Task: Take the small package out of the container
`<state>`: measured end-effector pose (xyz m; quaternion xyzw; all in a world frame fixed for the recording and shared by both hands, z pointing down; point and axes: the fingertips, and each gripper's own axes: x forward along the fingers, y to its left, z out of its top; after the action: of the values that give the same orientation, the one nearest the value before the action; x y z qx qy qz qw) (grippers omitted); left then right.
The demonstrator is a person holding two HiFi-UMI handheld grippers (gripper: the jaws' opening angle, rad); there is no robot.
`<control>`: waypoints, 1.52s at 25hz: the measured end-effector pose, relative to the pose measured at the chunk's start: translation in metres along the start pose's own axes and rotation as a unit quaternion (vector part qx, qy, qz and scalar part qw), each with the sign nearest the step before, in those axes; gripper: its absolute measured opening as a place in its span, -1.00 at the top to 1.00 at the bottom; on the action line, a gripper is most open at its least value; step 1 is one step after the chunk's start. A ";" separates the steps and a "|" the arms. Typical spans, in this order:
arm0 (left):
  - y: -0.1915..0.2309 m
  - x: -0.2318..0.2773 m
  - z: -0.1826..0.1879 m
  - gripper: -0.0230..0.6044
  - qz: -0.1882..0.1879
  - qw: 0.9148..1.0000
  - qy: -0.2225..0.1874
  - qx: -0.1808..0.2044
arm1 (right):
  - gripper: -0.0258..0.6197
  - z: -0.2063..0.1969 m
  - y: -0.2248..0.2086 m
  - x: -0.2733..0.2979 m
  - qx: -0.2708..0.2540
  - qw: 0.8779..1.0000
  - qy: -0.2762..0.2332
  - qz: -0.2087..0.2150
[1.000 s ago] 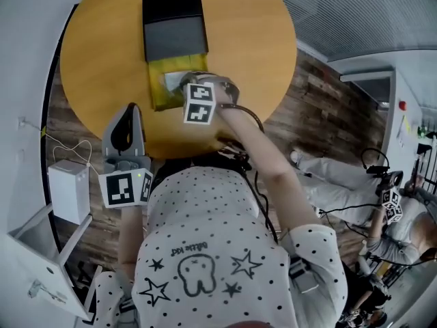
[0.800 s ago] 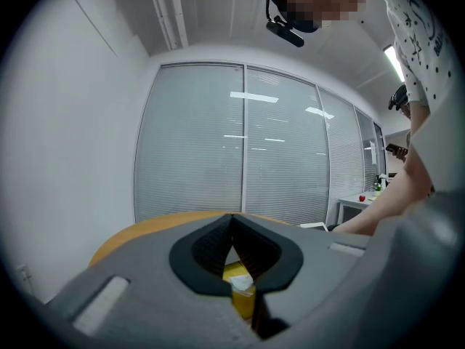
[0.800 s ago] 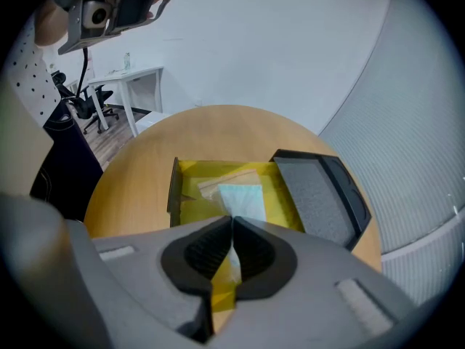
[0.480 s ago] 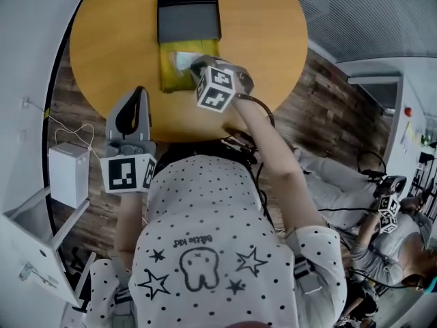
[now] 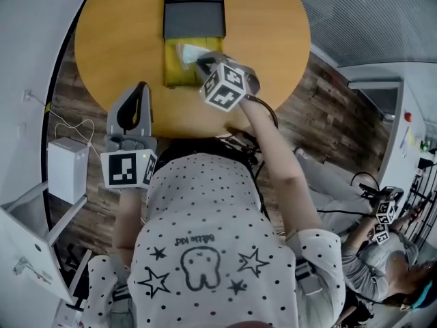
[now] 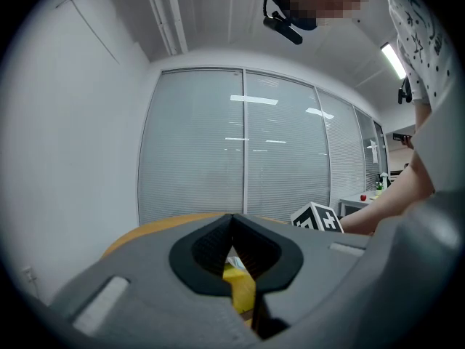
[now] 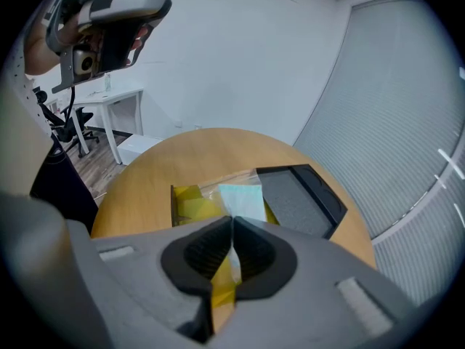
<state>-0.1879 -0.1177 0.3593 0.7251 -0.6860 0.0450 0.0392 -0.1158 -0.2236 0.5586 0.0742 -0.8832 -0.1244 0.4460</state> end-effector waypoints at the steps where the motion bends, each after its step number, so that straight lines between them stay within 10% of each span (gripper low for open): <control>1: 0.000 -0.001 0.000 0.91 -0.001 1.000 -0.001 0.000 | 0.88 0.001 -0.001 -0.003 0.006 1.000 -0.005 -0.004; 16: -0.011 -0.007 0.009 0.91 0.001 1.000 -0.013 0.007 | 0.88 0.021 -0.037 -0.071 0.158 0.977 -0.127 -0.064; 38: -0.040 0.004 0.022 0.91 0.013 0.999 -0.036 0.012 | 0.88 0.022 -0.061 -0.178 0.213 0.934 -0.257 -0.128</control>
<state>-0.1474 -0.1218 0.3383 0.7180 -0.6955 0.0270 0.0050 -0.0267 -0.2359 0.3916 0.2455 -0.9565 -0.0046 0.1576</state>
